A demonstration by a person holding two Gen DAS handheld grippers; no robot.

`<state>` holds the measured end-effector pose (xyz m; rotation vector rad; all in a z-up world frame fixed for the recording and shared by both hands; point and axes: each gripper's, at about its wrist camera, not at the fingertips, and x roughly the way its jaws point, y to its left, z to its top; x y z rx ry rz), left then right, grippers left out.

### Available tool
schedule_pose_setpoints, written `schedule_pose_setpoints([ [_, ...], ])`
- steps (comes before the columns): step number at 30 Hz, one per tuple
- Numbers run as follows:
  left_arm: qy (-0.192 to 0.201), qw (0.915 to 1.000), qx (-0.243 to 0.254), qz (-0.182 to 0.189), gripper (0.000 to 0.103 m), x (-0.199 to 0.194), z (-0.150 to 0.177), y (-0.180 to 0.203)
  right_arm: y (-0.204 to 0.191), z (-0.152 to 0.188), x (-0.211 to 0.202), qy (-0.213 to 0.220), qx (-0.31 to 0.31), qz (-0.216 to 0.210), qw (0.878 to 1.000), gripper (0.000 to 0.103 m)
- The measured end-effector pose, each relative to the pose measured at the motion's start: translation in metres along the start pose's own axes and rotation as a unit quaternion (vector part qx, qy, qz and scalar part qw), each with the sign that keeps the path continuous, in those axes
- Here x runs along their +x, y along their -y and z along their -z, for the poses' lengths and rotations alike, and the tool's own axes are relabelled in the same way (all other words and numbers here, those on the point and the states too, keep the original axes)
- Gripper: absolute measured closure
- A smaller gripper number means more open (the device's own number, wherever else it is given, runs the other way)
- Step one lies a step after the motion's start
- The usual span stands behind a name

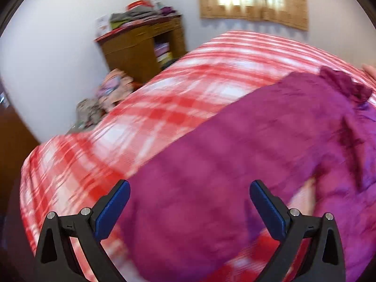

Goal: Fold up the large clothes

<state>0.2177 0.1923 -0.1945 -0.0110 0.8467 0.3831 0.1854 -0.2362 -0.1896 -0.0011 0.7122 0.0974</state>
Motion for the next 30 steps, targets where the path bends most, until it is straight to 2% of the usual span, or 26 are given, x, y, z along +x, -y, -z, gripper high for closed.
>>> schedule_pose_setpoints([
  [1,-0.006,0.9999,-0.011,-0.009,0.001,0.003,0.007,-0.013,-0.004,0.000,-0.001,0.004,-0.005,-0.002,1.000,0.011],
  [3,-0.026,0.9992,-0.032,-0.003,0.001,0.012,0.018,-0.029,-0.011,0.000,0.000,0.006,-0.016,-0.005,1.000,0.011],
  [5,-0.048,0.9972,-0.056,0.017,0.001,0.022,0.026,-0.038,-0.019,0.001,0.002,0.004,-0.025,-0.003,1.000,0.011],
  [7,-0.045,0.9959,-0.065,0.045,0.002,0.021,0.028,-0.035,-0.023,0.002,0.000,0.005,-0.026,-0.005,1.000,0.011],
  [9,-0.033,0.9960,-0.053,0.064,0.033,0.018,0.027,-0.026,-0.025,0.003,-0.002,0.008,-0.027,-0.005,1.000,0.011],
  [10,-0.028,0.9966,-0.041,0.066,0.054,0.017,0.024,-0.022,-0.025,0.003,-0.004,0.011,-0.030,-0.004,0.999,0.011],
  [11,-0.022,0.9973,-0.025,0.065,0.066,0.015,0.021,-0.017,-0.024,0.004,-0.006,0.014,-0.032,-0.003,0.999,0.011],
  [13,-0.005,0.9990,-0.014,0.043,0.079,0.009,0.011,-0.017,-0.020,0.004,-0.010,0.020,-0.033,0.004,0.999,0.011],
  [17,0.054,0.9980,-0.032,-0.008,0.081,-0.016,-0.023,-0.031,-0.004,0.004,-0.017,0.033,-0.017,0.015,0.999,0.011],
  [21,0.112,0.9931,0.018,-0.028,0.082,-0.046,-0.052,-0.003,0.015,0.003,-0.016,0.036,0.007,0.026,0.999,0.011],
  [25,0.154,0.9866,0.053,0.005,0.083,-0.075,-0.069,0.039,0.027,0.004,-0.012,0.032,0.021,0.033,0.999,0.011],
  [30,0.188,0.9744,0.099,0.072,0.083,-0.116,-0.075,0.115,0.034,0.007,-0.012,0.031,0.028,0.030,0.999,0.011],
])
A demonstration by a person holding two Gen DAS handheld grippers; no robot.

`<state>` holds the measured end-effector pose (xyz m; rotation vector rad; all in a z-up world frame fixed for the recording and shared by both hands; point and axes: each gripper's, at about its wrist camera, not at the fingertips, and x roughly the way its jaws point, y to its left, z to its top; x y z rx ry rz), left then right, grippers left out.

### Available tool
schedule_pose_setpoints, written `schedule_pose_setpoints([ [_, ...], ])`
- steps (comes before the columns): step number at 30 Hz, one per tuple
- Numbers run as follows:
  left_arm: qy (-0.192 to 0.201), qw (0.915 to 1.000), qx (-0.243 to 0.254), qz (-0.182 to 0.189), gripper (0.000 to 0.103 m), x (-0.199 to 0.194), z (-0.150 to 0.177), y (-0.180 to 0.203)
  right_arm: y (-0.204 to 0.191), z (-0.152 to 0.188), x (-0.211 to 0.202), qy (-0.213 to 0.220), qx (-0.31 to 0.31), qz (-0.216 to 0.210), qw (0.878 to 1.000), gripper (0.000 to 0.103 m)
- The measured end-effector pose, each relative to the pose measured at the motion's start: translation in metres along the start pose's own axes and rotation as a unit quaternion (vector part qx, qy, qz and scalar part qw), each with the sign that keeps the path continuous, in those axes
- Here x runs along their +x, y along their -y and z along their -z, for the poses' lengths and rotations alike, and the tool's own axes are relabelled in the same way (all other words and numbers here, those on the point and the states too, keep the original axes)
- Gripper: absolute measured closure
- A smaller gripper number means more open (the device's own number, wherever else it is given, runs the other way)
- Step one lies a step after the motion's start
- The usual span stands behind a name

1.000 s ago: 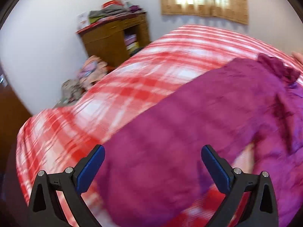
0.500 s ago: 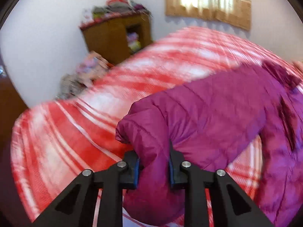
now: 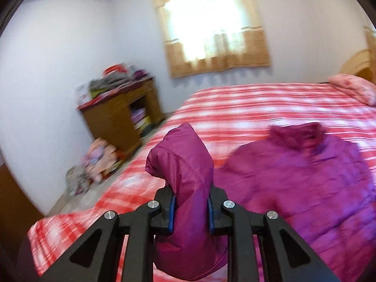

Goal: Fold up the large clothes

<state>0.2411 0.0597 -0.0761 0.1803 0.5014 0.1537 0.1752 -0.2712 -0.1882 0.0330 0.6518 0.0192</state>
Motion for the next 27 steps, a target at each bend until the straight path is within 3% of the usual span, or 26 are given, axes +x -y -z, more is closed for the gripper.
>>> schedule_pose_setpoints([
  [6,0.022,0.9961,0.060,0.060,0.083,-0.012,-0.016,0.099,0.012,0.003,0.002,0.000,0.015,-0.001,1.000,0.011],
  [9,0.009,0.9921,0.075,0.099,0.081,-0.016,-0.015,0.144,0.019,0.006,0.004,-0.003,0.026,-0.002,1.000,0.011],
  [10,0.005,0.9901,0.085,0.111,0.073,-0.017,-0.012,0.157,0.022,0.007,0.006,-0.006,0.031,-0.004,0.999,0.011],
  [12,0.003,0.9881,0.104,0.114,0.044,-0.024,-0.008,0.182,0.026,0.009,0.009,-0.013,0.039,-0.006,0.999,0.011],
  [13,0.008,0.9881,0.107,0.110,0.022,-0.029,-0.006,0.190,0.028,0.010,0.011,-0.016,0.042,-0.007,0.999,0.011],
  [16,0.046,0.9861,0.115,0.111,0.018,-0.043,-0.001,0.204,0.033,0.013,0.014,-0.024,0.051,-0.010,0.998,0.011],
  [19,0.057,0.9850,0.116,0.114,0.016,-0.048,0.002,0.196,0.037,0.014,0.016,-0.031,0.061,-0.015,0.998,0.011],
  [22,0.050,0.9891,0.099,0.097,0.015,-0.039,0.008,0.166,0.037,0.013,0.011,-0.029,0.060,-0.014,0.998,0.011],
  [27,-0.017,0.9982,0.057,0.009,0.014,0.011,0.038,0.103,0.027,-0.011,-0.009,-0.017,0.046,-0.044,0.998,0.011],
])
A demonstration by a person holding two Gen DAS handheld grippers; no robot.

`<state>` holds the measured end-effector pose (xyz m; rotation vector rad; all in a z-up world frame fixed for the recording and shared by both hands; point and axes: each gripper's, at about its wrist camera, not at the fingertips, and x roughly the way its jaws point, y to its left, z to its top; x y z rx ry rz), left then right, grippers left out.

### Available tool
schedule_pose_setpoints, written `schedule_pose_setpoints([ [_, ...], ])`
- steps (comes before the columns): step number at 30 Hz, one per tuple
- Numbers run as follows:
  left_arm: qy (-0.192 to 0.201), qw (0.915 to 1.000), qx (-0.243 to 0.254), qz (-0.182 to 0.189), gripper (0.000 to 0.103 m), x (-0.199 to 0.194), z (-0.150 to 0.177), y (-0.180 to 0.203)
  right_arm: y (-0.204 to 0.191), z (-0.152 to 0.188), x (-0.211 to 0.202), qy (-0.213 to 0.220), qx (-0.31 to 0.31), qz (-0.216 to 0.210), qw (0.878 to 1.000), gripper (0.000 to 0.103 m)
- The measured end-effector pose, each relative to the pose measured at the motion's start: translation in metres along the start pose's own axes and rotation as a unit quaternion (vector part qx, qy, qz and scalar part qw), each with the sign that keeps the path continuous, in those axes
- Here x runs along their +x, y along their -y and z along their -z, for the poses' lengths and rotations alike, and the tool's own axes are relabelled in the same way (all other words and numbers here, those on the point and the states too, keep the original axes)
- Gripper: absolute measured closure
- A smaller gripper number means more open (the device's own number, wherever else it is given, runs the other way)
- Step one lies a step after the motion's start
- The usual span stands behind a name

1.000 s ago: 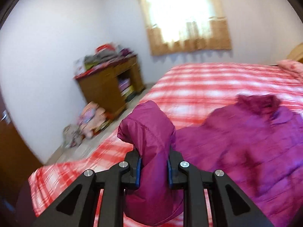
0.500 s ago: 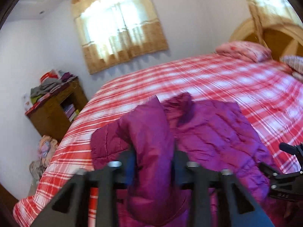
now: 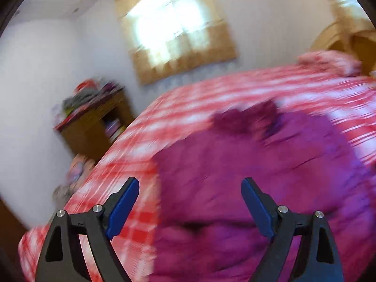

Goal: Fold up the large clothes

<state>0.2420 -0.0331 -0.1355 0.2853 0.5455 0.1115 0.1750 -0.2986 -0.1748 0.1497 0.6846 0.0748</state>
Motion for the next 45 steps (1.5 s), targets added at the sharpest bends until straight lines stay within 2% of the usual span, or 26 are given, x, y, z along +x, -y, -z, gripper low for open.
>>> schedule_pose_setpoints([
  [2,-0.043,0.9981,-0.028,-0.033,0.014,0.024,0.021,-0.026,-0.013,-0.013,-0.001,-0.009,-0.011,-0.025,1.000,0.011],
  [4,-0.073,0.9947,-0.054,-0.050,0.014,0.039,0.037,-0.044,-0.029,-0.024,0.008,-0.031,-0.018,-0.056,0.998,0.014],
  [7,-0.104,0.9895,-0.084,-0.055,0.014,0.057,0.057,-0.061,-0.050,-0.028,0.035,-0.078,-0.027,-0.094,0.992,0.027],
  [9,-0.118,0.9868,-0.096,-0.054,0.014,0.065,0.066,-0.066,-0.059,-0.025,0.058,-0.111,-0.028,-0.093,0.989,0.045],
  [10,-0.122,0.9859,-0.101,-0.052,0.014,0.067,0.068,-0.067,-0.060,-0.024,0.066,-0.122,-0.024,-0.095,0.988,0.050],
  [12,-0.127,0.9851,-0.107,-0.046,0.014,0.070,0.070,-0.069,-0.065,-0.020,0.079,-0.138,-0.010,-0.118,0.983,0.077],
  [15,-0.129,0.9854,-0.105,-0.038,0.014,0.073,0.071,-0.068,-0.069,-0.020,0.081,-0.129,-0.008,-0.110,0.985,0.087],
  [19,-0.136,0.9842,-0.111,-0.025,0.014,0.075,0.072,-0.069,-0.056,-0.025,0.075,-0.109,0.006,-0.087,0.990,0.089],
  [23,-0.148,0.9834,-0.105,-0.010,0.014,0.071,0.070,-0.076,-0.040,-0.024,0.071,-0.116,0.011,-0.073,0.991,0.089],
  [25,-0.152,0.9830,-0.102,-0.003,0.014,0.066,0.061,-0.080,-0.034,-0.022,0.069,-0.113,0.007,-0.050,0.992,0.086],
  [27,-0.145,0.9832,-0.110,0.008,0.014,0.060,0.045,-0.086,-0.028,-0.026,0.063,-0.101,0.004,-0.026,0.995,0.065],
  [31,-0.108,0.9861,-0.122,0.031,0.014,0.054,-0.005,-0.083,-0.025,-0.044,0.045,-0.055,0.028,-0.002,0.998,0.065],
  [36,-0.076,0.9885,-0.122,0.048,0.014,0.080,-0.043,-0.043,-0.064,-0.074,0.053,-0.034,0.019,-0.027,0.999,0.065],
  [40,-0.108,0.9858,-0.122,0.040,0.014,0.118,-0.039,-0.012,-0.089,-0.069,0.092,-0.045,0.002,-0.030,0.999,0.065],
  [43,-0.136,0.9830,-0.116,0.040,0.014,0.140,-0.021,0.006,-0.089,-0.051,0.116,-0.062,0.012,-0.027,0.998,0.065],
  [45,-0.135,0.9847,-0.104,0.035,0.014,0.146,-0.011,0.017,-0.086,-0.039,0.124,-0.065,0.007,-0.023,0.998,0.068],
])
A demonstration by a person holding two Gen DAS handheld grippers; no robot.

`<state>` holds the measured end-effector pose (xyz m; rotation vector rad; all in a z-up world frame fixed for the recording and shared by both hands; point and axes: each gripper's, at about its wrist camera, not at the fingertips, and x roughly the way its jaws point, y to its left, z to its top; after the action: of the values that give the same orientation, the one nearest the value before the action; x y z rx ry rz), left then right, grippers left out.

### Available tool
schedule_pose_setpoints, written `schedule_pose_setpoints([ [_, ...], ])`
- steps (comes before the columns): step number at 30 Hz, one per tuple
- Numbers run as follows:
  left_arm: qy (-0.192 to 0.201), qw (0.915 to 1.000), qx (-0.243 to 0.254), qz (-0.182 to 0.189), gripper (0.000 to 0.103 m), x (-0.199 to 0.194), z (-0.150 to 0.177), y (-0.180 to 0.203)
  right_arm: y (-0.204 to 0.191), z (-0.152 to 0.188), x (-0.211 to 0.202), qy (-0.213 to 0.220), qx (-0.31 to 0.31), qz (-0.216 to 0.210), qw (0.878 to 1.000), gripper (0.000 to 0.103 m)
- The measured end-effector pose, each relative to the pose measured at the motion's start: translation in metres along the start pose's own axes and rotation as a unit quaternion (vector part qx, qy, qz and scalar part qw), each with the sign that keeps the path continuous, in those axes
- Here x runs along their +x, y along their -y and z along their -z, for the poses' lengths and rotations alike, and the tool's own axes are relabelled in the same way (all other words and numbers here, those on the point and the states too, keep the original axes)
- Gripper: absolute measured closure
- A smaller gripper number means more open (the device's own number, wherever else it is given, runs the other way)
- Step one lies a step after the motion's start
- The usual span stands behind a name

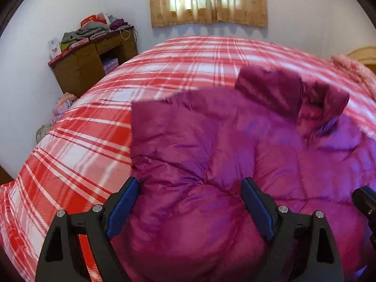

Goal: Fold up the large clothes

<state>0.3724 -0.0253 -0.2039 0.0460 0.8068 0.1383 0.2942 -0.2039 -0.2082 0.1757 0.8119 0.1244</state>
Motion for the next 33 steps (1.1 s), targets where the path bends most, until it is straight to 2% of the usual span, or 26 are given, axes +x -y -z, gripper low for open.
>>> schedule_pose_setpoints([
  [3,-0.006,1.0000,0.005,0.000,0.013,0.007,0.004,0.004,0.001,0.008,0.001,0.010,-0.012,0.006,1.000,0.069],
  [10,-0.027,0.9996,0.006,0.003,0.008,0.017,0.005,0.004,0.008,0.011,0.006,0.006,0.003,-0.004,1.000,0.069],
  [29,-0.026,0.9996,0.007,0.001,0.007,0.017,0.008,0.004,-0.002,0.010,0.013,0.001,-0.018,0.028,0.999,0.069],
  [33,-0.027,0.9995,0.019,-0.003,0.007,0.003,-0.003,0.003,-0.003,0.008,0.011,-0.005,-0.019,0.024,1.000,0.069],
])
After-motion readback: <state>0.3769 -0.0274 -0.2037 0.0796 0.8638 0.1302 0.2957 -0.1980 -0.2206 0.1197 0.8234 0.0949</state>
